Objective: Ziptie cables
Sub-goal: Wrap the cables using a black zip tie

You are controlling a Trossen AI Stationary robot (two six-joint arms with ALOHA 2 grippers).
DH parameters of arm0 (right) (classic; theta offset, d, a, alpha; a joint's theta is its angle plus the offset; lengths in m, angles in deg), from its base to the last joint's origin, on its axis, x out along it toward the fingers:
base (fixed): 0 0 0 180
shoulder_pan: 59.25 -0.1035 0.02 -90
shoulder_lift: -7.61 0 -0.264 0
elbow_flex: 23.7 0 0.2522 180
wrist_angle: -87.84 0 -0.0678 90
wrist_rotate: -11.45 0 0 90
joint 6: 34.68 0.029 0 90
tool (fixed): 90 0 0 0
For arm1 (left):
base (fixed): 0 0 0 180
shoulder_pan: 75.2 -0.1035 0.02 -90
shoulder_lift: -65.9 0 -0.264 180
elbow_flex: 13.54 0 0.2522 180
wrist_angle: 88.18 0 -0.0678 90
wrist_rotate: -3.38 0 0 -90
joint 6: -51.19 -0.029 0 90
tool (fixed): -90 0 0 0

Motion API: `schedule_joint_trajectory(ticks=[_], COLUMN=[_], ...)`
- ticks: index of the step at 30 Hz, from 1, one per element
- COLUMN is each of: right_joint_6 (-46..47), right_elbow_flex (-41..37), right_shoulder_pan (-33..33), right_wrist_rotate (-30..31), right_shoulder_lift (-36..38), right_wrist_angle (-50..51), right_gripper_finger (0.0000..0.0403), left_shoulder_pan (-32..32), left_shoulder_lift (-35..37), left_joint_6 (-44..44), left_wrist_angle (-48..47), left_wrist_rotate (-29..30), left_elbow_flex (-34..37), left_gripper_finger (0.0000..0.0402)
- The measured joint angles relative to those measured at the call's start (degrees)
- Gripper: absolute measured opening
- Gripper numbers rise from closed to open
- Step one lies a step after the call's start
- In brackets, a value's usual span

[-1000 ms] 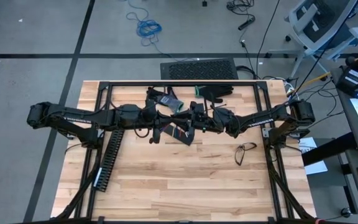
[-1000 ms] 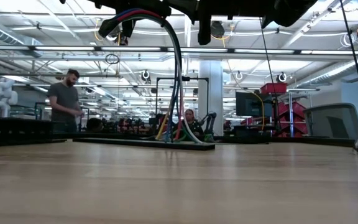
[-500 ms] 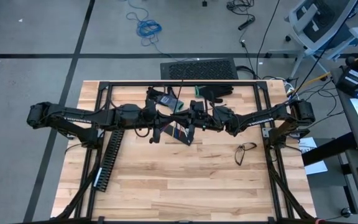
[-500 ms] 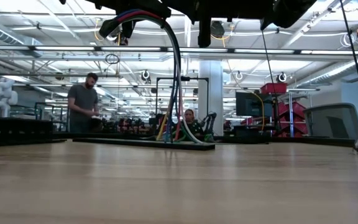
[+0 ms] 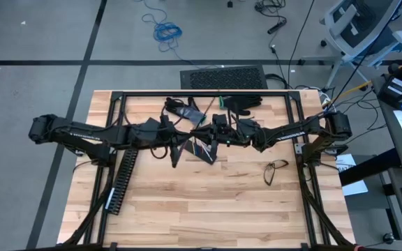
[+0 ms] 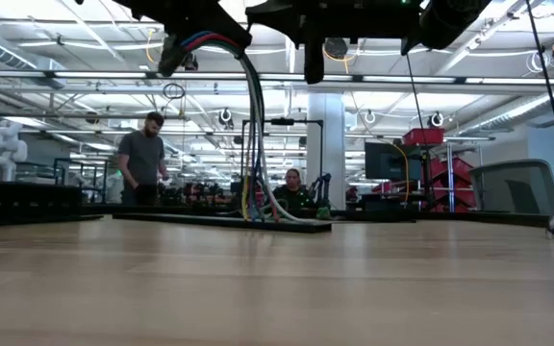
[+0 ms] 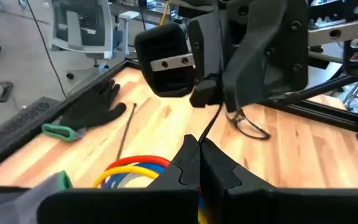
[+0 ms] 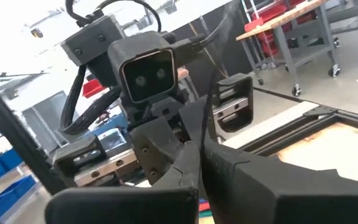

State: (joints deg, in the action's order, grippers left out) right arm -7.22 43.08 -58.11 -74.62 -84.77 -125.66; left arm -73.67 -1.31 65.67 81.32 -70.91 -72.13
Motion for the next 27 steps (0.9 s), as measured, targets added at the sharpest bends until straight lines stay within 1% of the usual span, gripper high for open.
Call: schedule_joint_trajectory(ticks=[3,5,7,11,13,16,20,23,25,26,27], right_joint_6=[0.1,0.1,0.2,1.9,1.5,-1.1,-1.1,-1.4,-4.4,-6.8,-9.1], right_elbow_flex=[0.0,0.0,0.0,0.3,0.4,0.4,0.5,0.6,0.7,0.6,0.3], right_shoulder_pan=[0.5,0.4,0.4,0.3,0.3,0.3,-0.1,-1.1,-1.6,-1.7,-1.5], right_wrist_rotate=[-0.2,-0.6,-1.0,0.5,1.1,1.7,1.7,1.8,1.7,2.1,3.9], right_shoulder_lift=[0.0,0.0,0.0,0.6,0.7,0.7,0.8,1.3,2.4,3.5,4.3], right_wrist_angle=[0.1,0.3,-0.1,0.0,0.2,1.7,5.5,7.7,12.7,17.6,22.2], right_gripper_finger=[0.0000,0.0000,0.0000,0.0006,0.0017,0.0050,0.0110,0.0156,0.0183,0.0194,0.0204], left_shoulder_pan=[0.5,0.5,0.6,0.4,0.3,0.3,0.2,0.3,0.3,0.3,0.3], left_shoulder_lift=[-1.1,-1.2,-1.3,-0.9,-0.7,-0.6,-0.6,0.2,2.1,3.6,5.5], left_joint_6=[0.7,1.6,1.3,-1.5,-1.3,-0.3,4.7,7.3,7.5,7.5,7.5], left_wrist_angle=[0.7,1.2,4.0,11.7,11.0,11.1,8.9,7.9,4.3,2.4,0.6], left_wrist_rotate=[1.5,1.5,1.5,1.6,1.5,0.0,-3.7,-8.0,-12.6,-14.9,-16.3], left_elbow_flex=[0.9,1.1,1.3,1.2,0.4,-0.8,-1.2,-1.2,-1.2,-1.3,-1.6], left_gripper_finger=[0.0001,0.0001,0.0001,0.0010,0.0021,0.0049,0.0097,0.0132,0.0147,0.0151,0.0153])
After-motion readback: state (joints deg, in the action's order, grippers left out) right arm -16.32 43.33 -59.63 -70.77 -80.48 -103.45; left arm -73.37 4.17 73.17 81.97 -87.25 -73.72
